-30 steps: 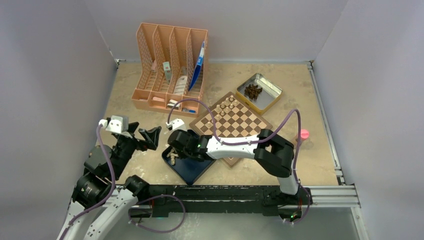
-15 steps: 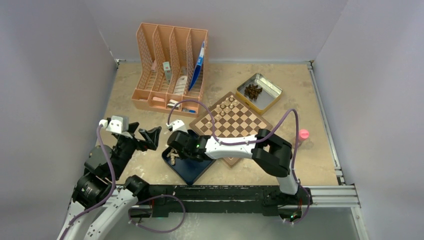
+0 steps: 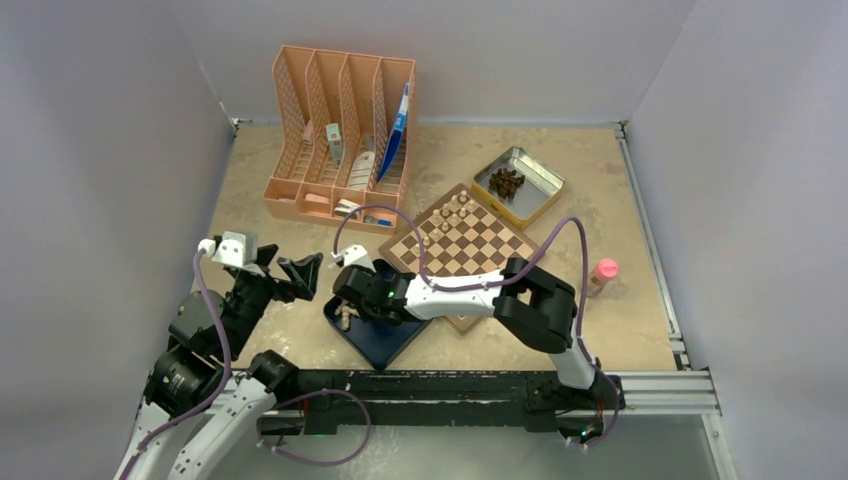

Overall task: Set up the chess pieces on the board
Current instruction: Pick up the chess piece from the storage box, then place the chess piece on the chessboard, then pick up the chess piece from the storage box.

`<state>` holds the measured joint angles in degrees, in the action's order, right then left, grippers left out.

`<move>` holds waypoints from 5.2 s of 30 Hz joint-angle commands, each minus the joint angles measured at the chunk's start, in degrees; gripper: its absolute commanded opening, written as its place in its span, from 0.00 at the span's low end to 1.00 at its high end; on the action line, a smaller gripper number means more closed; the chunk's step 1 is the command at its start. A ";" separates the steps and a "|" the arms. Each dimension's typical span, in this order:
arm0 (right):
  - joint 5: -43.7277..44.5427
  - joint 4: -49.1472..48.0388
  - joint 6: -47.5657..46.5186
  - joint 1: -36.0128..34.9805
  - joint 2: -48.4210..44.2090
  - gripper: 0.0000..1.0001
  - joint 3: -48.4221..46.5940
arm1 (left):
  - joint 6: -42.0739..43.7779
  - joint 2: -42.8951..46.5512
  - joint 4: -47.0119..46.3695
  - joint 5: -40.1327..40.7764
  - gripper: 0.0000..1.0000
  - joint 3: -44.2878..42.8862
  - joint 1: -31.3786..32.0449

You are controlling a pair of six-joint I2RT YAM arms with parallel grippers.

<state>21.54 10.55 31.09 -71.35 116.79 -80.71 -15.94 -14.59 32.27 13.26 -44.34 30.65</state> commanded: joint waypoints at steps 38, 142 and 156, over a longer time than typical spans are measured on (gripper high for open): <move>2.44 -0.17 -1.54 16.46 -13.60 0.17 3.22 | -0.89 -0.57 -2.30 -0.61 0.92 0.13 -0.12; -12.82 -19.64 -14.17 3.37 -15.67 0.39 12.53 | -1.28 -1.06 -1.95 -0.06 0.92 0.22 -0.13; -13.43 -22.02 -18.38 0.75 -8.05 0.41 12.25 | -1.19 0.38 -1.95 0.98 0.92 0.22 -0.13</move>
<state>8.80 -8.10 15.25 -69.41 108.47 -68.18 -16.93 -14.70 32.27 13.41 -44.14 30.65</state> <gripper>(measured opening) 0.402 0.917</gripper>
